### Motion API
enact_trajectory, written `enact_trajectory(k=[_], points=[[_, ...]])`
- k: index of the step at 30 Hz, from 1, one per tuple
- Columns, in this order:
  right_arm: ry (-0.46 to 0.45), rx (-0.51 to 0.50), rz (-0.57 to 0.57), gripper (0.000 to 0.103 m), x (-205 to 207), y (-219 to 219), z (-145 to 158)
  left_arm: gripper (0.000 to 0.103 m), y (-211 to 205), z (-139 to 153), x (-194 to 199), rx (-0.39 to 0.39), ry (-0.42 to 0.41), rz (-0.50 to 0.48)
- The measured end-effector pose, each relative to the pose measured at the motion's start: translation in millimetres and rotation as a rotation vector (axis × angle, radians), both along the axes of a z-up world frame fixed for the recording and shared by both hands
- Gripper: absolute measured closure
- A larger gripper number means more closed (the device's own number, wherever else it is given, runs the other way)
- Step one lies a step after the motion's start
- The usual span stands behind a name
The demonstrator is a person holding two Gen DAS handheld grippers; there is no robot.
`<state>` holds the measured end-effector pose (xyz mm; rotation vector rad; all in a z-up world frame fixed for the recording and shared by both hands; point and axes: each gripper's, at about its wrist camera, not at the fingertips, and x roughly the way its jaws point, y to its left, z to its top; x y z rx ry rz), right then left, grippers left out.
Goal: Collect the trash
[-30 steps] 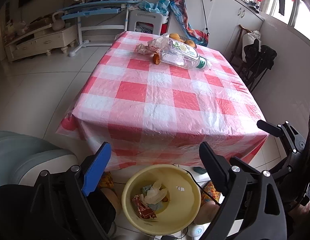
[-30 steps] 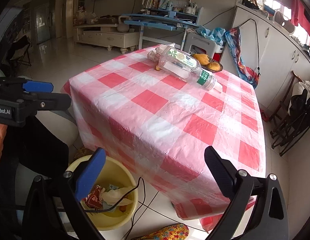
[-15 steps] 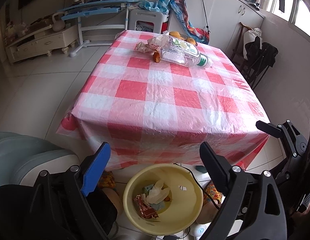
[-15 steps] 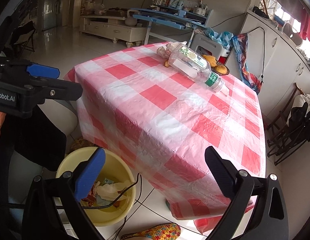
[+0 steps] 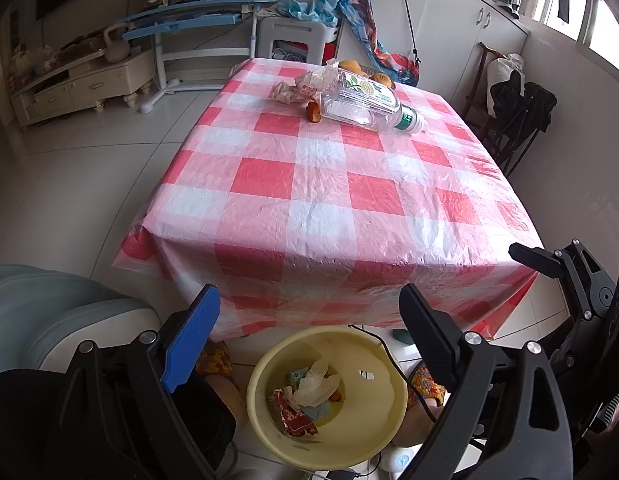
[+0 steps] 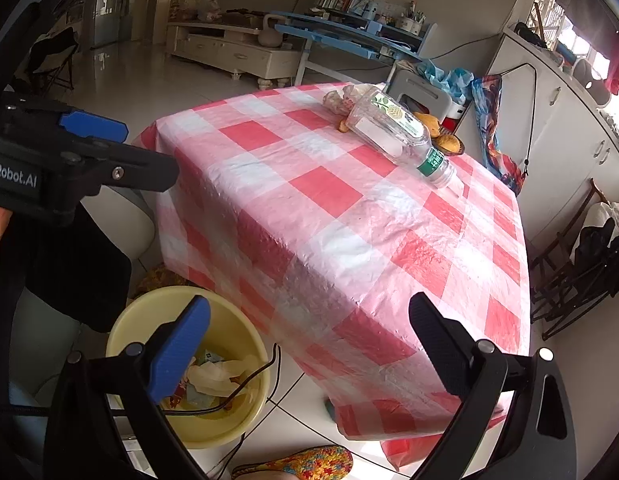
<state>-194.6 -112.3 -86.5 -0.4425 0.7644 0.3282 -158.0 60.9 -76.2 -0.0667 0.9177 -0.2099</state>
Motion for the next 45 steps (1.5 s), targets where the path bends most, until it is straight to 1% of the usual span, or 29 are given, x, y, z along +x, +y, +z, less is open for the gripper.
enact_trajectory(k=[37,45], points=[[-0.006,-0.032,0.02,0.008,-3.6,7.4,-2.9,0.013,-1.2,-5.3,-1.3,0.012,0.005,-0.007],[-0.01,-0.025,0.026,0.008,-2.9,7.1,-1.9,0.013,2.4,-0.2,0.1,-0.005,-0.002,0.011]])
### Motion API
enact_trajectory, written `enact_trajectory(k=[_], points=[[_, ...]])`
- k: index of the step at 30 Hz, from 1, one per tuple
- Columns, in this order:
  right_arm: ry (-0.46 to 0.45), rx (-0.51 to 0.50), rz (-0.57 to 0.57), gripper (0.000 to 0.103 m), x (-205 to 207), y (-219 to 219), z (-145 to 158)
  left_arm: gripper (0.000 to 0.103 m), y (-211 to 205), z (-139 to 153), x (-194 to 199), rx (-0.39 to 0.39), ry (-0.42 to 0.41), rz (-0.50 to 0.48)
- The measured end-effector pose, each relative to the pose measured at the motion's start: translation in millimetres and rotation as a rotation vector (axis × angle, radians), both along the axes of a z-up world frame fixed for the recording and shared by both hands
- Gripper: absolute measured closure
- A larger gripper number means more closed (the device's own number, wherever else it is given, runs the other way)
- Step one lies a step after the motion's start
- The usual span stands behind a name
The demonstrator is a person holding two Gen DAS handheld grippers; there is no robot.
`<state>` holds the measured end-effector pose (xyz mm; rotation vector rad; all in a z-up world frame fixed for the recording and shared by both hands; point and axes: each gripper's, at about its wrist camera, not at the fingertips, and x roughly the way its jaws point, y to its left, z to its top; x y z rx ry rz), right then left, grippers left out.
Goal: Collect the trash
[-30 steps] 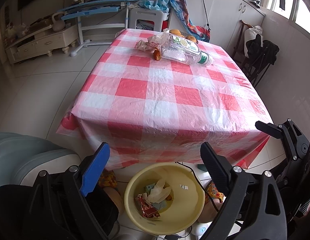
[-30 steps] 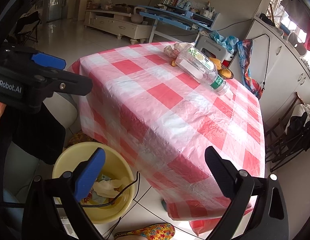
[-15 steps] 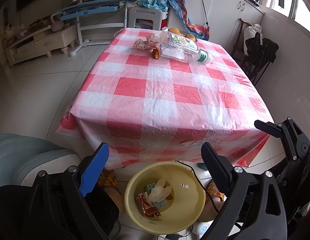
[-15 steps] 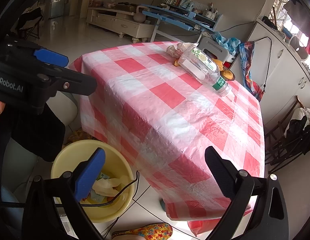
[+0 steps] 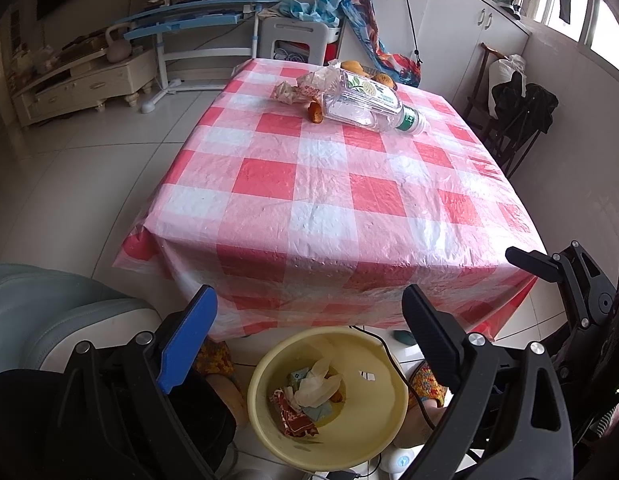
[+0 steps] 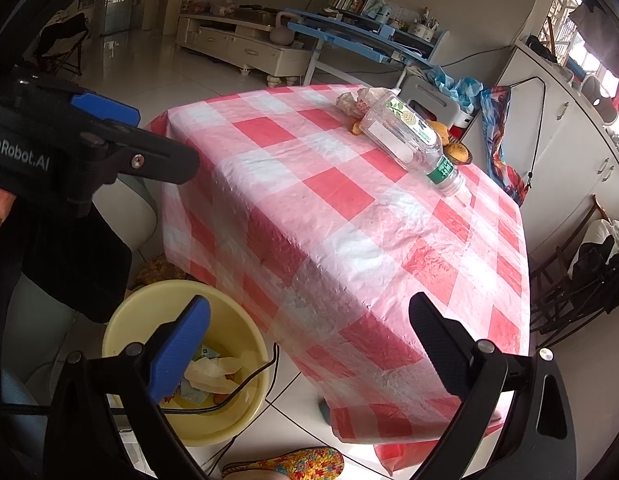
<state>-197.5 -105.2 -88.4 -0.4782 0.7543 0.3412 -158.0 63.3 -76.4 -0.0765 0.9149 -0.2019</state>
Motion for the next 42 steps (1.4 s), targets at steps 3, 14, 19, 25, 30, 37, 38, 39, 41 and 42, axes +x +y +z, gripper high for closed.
enact_trajectory(k=[3,14,19,25,30,37,38,39,41,42], points=[[-0.005,0.007,-0.005,0.008,0,-3,2,0.013,2,1,0,-0.004,-0.004,0.006],[-0.024,0.014,0.017,0.008,-2,-5,8,0.013,7,2,3,-0.021,0.001,0.02],[-0.011,0.02,0.022,0.008,2,-9,14,0.013,13,4,9,-0.062,0.021,0.036],[-0.007,-0.06,0.167,0.008,12,6,19,0.013,9,35,46,-0.074,-0.021,0.04],[0.007,-0.032,0.195,0.008,34,2,14,0.013,-3,62,134,-0.042,-0.101,0.057],[0.042,0.052,0.168,0.008,48,-11,12,0.013,-12,27,280,-0.067,-0.031,0.149],[0.046,0.055,0.164,0.008,50,-12,11,0.013,-13,20,296,-0.082,-0.019,0.166],[0.05,0.058,0.158,0.008,53,-13,12,0.013,-14,12,309,-0.097,-0.008,0.182],[0.057,0.072,0.149,0.008,58,-15,13,0.013,-19,-3,334,-0.119,0.022,0.186],[0.059,0.081,0.147,0.008,60,-16,13,0.013,-26,-10,344,-0.116,0.039,0.171]])
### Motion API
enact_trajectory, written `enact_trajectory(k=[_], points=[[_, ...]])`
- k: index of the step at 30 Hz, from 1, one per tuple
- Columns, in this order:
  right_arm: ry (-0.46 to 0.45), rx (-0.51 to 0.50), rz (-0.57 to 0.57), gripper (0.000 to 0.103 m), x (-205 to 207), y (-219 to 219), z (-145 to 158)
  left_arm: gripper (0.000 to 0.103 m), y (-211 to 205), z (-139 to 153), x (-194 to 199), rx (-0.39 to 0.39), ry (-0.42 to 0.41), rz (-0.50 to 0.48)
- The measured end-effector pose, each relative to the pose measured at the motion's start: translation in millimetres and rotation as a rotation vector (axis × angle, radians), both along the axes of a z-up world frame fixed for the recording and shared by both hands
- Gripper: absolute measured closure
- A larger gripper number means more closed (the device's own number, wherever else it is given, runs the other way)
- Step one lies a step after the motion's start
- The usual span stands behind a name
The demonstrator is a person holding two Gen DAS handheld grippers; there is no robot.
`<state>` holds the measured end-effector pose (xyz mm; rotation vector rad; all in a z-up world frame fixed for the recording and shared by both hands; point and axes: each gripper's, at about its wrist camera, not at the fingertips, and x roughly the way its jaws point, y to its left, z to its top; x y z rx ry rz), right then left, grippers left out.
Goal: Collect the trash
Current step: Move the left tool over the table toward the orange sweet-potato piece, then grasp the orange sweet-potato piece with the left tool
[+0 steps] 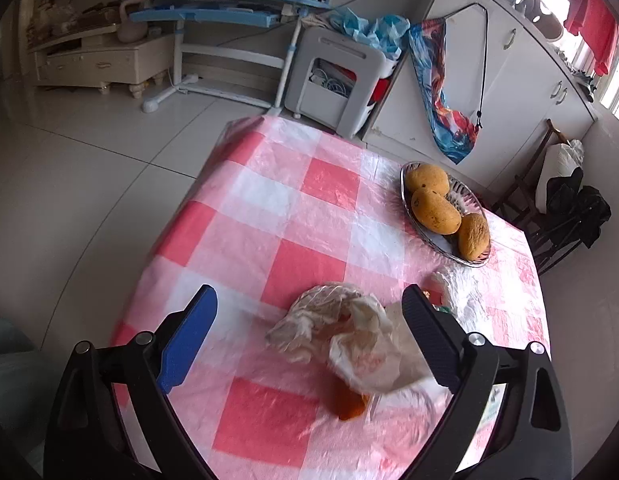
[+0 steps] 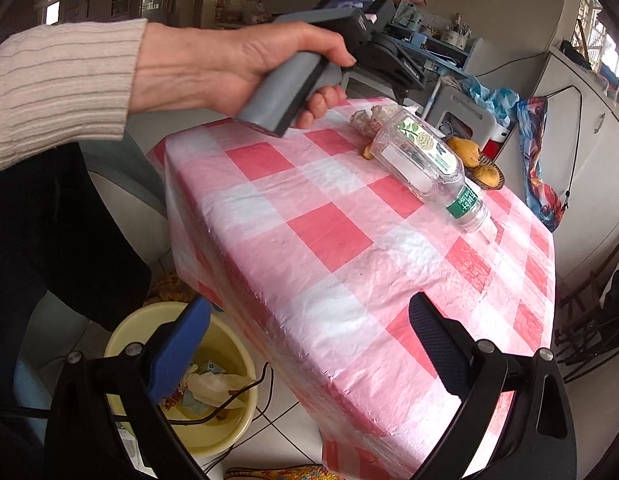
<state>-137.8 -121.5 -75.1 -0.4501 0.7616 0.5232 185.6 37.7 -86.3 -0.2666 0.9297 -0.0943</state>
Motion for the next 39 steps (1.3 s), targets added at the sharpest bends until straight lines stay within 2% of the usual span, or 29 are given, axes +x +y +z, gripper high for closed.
enact_trajectory(k=[2,5,6,9,11,12,14,18,21,24,28,32,33,36,38,39], points=[[0.005,0.009,-0.007,0.008,3,-1,0,0.013,-17,-11,18,0.01,0.018,-0.063],[0.013,0.022,-0.016,0.008,4,-1,1,0.013,-54,-25,22,0.043,0.038,-0.222],[0.011,0.024,-0.014,0.008,3,-1,2,0.013,-67,-28,15,0.069,0.031,-0.278],[0.001,0.022,-0.01,0.008,1,0,4,0.018,-92,-26,-2,0.035,0.02,-0.423],[-0.004,0.027,-0.014,0.008,-1,0,6,0.022,-107,-20,-22,0.079,-0.009,-0.506],[-0.008,0.029,-0.018,0.008,-1,-1,7,0.023,-112,-19,-32,0.074,-0.015,-0.551],[-0.013,0.039,-0.03,0.008,-4,-4,9,0.027,-119,-17,-53,0.069,0.004,-0.625],[-0.003,0.085,-0.08,0.008,-5,-14,12,0.027,-126,-13,-95,0.098,0.016,-0.746],[0.01,0.126,-0.133,0.008,-2,-25,14,0.026,-118,-7,-118,0.159,-0.003,-0.727],[0.043,0.187,-0.191,0.008,2,-36,14,0.021,-92,2,-128,0.164,0.005,-0.615],[0.092,0.284,-0.275,0.008,10,-54,13,0.02,-42,16,-135,0.087,0.015,-0.44],[0.146,0.39,-0.356,0.008,19,-71,10,0.02,5,16,-141,-0.045,0.055,-0.289],[0.159,0.409,-0.372,0.008,22,-73,8,0.02,13,16,-142,-0.055,0.061,-0.265],[0.179,0.428,-0.39,0.008,23,-73,5,0.02,13,14,-146,-0.023,0.06,-0.261],[0.181,0.414,-0.382,0.008,23,-69,4,0.02,0,12,-149,0.027,0.061,-0.313],[0.181,0.401,-0.376,0.008,23,-65,3,0.024,-13,10,-150,0.071,0.067,-0.345]])
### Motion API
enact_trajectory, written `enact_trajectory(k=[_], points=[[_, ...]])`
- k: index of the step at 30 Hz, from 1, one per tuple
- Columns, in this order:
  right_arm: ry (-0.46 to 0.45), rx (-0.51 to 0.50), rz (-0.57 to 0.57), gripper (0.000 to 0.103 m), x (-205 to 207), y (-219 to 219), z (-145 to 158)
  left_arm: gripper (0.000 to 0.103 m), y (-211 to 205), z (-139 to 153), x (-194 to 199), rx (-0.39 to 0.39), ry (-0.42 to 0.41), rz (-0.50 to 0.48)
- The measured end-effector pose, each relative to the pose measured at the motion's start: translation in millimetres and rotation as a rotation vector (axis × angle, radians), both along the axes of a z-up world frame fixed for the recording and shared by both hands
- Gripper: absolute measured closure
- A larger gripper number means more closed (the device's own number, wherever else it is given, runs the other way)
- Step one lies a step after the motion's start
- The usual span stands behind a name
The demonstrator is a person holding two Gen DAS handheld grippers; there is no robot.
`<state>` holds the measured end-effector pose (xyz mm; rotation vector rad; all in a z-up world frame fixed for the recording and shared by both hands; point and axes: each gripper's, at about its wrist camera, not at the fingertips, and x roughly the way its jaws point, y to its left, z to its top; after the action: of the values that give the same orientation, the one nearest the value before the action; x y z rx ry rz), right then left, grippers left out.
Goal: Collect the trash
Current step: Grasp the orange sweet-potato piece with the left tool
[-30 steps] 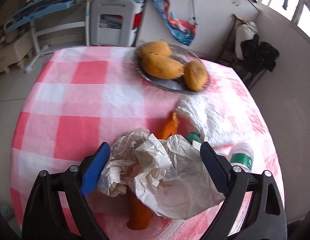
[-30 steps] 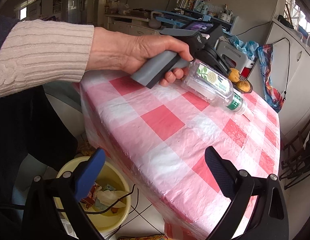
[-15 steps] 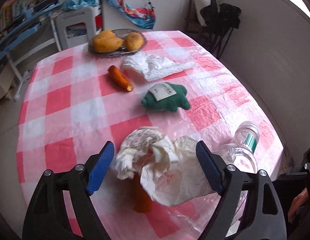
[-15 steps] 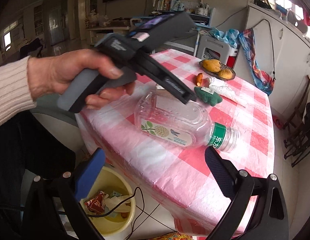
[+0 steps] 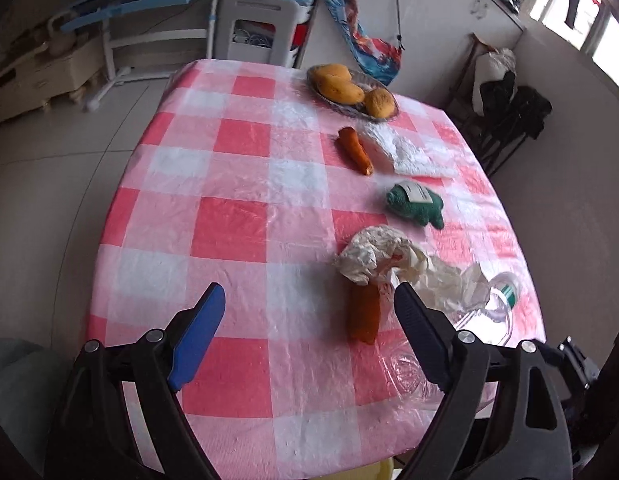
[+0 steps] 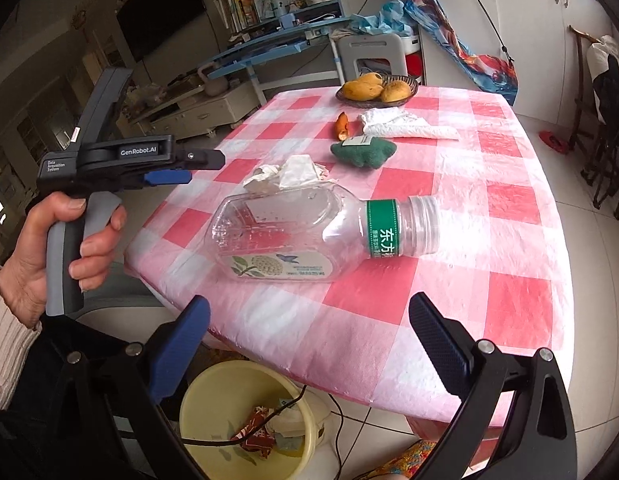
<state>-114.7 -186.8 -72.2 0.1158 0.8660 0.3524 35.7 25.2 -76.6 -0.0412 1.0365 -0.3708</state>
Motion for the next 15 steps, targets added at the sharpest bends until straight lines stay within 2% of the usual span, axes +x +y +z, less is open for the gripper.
enact_trajectory(k=[2,4,11,14,15], points=[[-0.001,-0.021,0.014,0.008,1,2,-3,0.033,-22,-9,-4,0.106,0.003,-0.068],[-0.003,-0.033,0.025,0.008,0,3,-4,0.044,-32,-18,-6,0.143,0.02,-0.092],[-0.014,-0.043,0.027,0.008,0,2,-4,0.045,-43,-30,4,0.056,0.049,-0.07],[-0.014,-0.047,0.023,0.008,1,2,-4,0.052,-51,-32,5,0.019,0.043,-0.081],[-0.014,-0.05,0.022,0.008,1,3,-4,0.059,-53,-31,4,0.009,0.038,-0.087]])
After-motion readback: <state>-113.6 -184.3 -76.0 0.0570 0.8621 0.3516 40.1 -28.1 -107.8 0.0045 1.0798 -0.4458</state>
